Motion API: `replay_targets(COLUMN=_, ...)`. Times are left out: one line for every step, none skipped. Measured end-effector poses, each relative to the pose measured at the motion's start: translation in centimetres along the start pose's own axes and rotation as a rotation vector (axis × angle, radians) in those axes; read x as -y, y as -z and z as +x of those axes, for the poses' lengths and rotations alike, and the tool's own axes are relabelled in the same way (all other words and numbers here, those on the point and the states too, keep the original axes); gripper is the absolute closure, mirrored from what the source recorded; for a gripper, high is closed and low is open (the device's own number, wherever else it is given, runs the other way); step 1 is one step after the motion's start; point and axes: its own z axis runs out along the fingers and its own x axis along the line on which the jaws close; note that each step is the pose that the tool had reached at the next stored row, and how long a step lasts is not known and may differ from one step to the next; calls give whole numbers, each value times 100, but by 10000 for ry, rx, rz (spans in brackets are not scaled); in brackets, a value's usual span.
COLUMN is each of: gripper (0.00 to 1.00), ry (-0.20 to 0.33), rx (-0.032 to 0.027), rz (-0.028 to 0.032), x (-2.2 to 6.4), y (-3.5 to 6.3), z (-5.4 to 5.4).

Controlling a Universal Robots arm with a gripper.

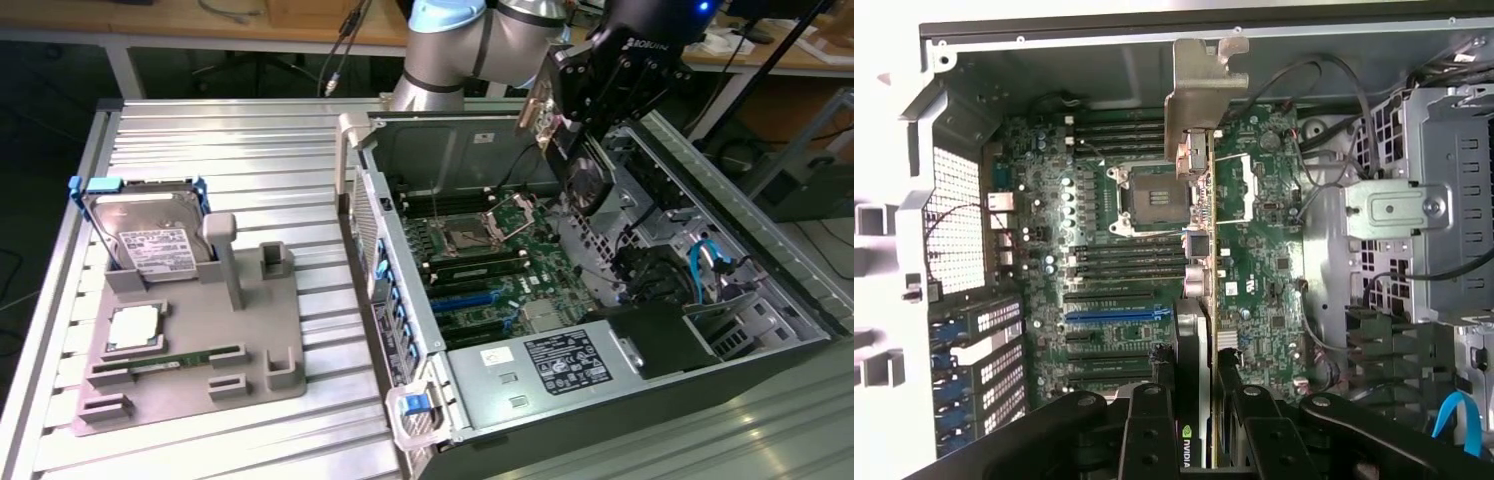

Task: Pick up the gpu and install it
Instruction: 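Insert the gpu into the slot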

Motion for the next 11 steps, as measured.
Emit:
replay_targets(gripper=73, ry=17, rx=-1, rz=0, x=0, y=0, z=0)
replay_targets(gripper=73, ry=32, rx=-2, rz=0, x=0, y=0, z=0)
replay_targets(gripper=73, ry=49, rx=-3, rz=0, x=0, y=0, z=0)
replay_targets(gripper=73, ry=70, rx=-4, rz=0, x=0, y=0, z=0)
replay_targets(gripper=73, ry=89, rx=-6, rz=-1, x=0, y=0, z=0)
replay_targets(gripper=73, ry=105, rx=-6, rz=-1, x=0, y=0, z=0)
replay_targets(gripper=73, ry=125, rx=-8, rz=-1, x=0, y=0, z=0)
replay_targets(gripper=73, ry=140, rx=-9, rz=-1, x=0, y=0, z=0)
replay_targets(gripper=73, ry=157, rx=-9, rz=-1, x=0, y=0, z=0)
replay_targets(gripper=73, ry=173, rx=-11, rz=-1, x=0, y=0, z=0)
replay_targets(gripper=73, ry=189, rx=-12, rz=-1, x=0, y=0, z=0)
